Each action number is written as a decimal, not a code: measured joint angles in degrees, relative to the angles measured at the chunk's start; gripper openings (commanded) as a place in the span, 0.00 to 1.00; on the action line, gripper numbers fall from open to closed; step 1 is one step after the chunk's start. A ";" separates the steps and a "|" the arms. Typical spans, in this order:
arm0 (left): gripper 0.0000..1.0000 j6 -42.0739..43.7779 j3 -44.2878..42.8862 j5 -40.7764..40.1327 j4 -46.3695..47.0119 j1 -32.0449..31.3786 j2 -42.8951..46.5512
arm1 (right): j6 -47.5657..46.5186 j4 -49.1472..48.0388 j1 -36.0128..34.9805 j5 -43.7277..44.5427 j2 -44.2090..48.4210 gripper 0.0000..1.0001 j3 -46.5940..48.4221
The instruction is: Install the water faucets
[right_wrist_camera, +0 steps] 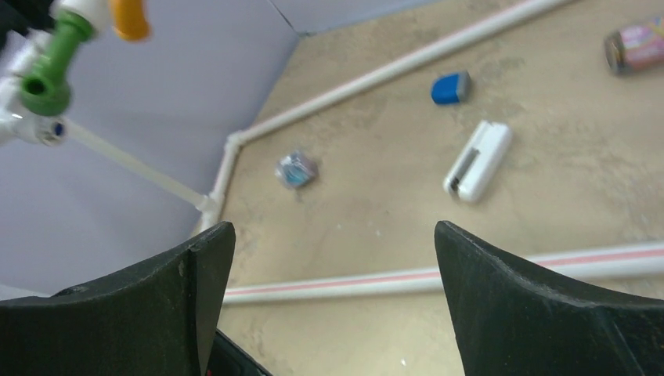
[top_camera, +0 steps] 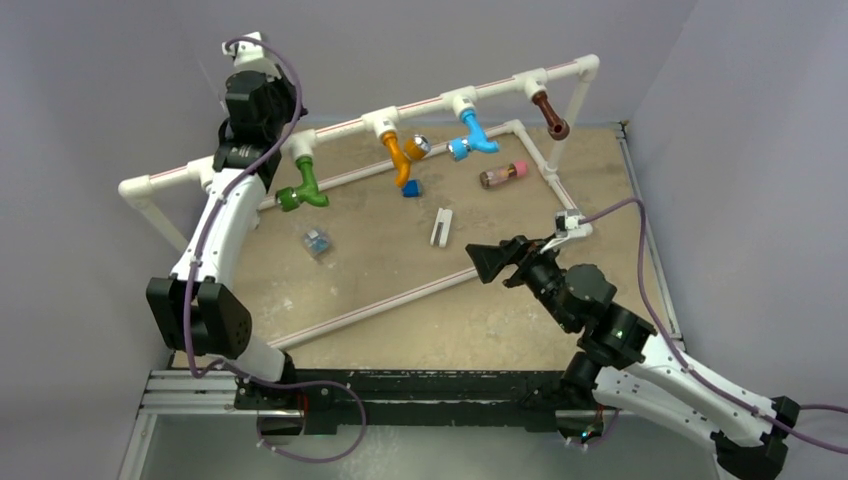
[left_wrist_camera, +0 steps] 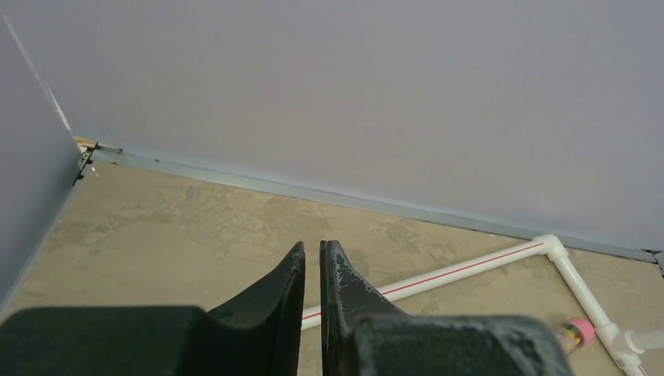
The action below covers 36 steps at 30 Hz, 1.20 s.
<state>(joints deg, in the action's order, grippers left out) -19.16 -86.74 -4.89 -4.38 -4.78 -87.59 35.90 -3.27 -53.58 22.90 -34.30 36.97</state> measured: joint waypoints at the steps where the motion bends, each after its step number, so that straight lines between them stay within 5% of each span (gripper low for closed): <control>1: 0.11 -0.07 -1.40 -0.59 -1.66 0.02 -0.79 | 0.85 1.14 0.00 0.42 0.37 0.98 -0.98; 12: 0.13 -1.86 -7.48 0.55 -0.94 0.13 -2.29 | 6.86 9.75 0.00 5.09 -0.31 0.99 -2.34; 22: 0.12 -3.21 -4.90 5.73 10.25 0.13 17.40 | 8.41 10.12 0.00 7.45 -5.66 0.98 -2.34; 31: 0.13 -7.87 -1.16 21.49 1.40 0.13 30.08 | 10.23 10.71 0.00 9.77 -12.26 0.99 -1.16; 36: 0.16 -8.81 11.39 34.97 -7.08 0.13 37.38 | 10.29 10.75 0.00 11.10 -13.68 0.99 -1.16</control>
<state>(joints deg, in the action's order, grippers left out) -27.97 -75.35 30.09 -11.46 -4.64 -50.22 46.19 7.49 -53.58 34.00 -47.99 35.81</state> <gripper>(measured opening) 0.140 0.984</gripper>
